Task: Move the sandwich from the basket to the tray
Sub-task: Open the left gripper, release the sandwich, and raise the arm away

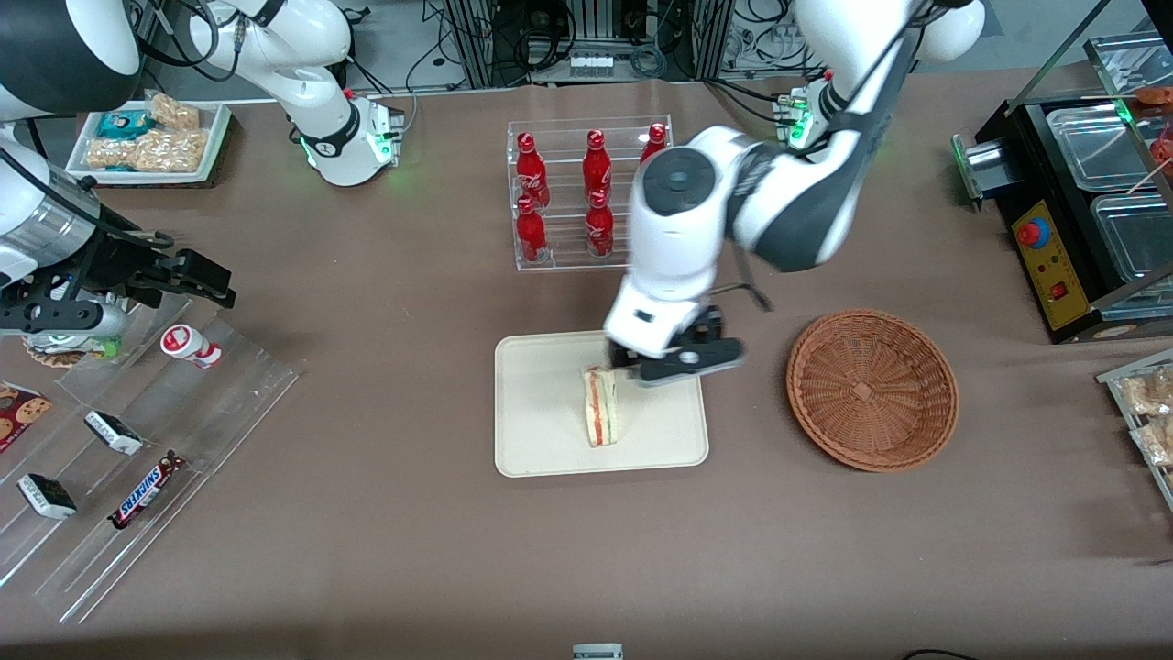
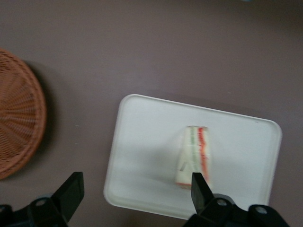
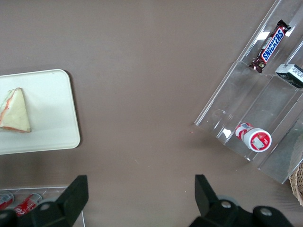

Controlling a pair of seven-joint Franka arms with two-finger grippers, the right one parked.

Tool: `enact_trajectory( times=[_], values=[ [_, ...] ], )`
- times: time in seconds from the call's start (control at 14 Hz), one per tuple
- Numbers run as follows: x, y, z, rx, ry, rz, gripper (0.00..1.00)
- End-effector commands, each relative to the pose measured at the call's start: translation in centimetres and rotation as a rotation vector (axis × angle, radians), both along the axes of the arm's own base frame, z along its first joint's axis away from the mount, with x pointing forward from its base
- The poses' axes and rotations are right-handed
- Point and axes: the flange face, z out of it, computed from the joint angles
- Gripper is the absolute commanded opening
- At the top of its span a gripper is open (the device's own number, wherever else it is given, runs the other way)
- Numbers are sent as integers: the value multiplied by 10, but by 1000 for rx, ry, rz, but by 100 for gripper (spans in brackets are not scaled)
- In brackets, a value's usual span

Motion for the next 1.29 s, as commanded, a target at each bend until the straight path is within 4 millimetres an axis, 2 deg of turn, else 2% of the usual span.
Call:
enact_trajectory(
  times=[0.0, 0.14, 0.36, 0.5, 0.64, 0.79, 0.86, 1.0, 1.07, 1.21],
  values=[
    [10, 67, -10, 40, 39, 30, 100],
    [14, 124, -5, 55, 69, -11, 100],
    [7, 207, 11, 66, 101, -86, 100],
    [2, 256, 25, 47, 135, -137, 100],
    [-4, 298, 40, 44, 176, -196, 100],
    [-7, 323, 57, 42, 176, -233, 100],
    [-6, 329, 70, 38, 162, -260, 100],
    [-10, 360, 110, -28, 139, -294, 100],
    [-13, 365, 130, -43, 131, -348, 100],
    [-22, 370, 155, -23, 110, -459, 100]
  ],
)
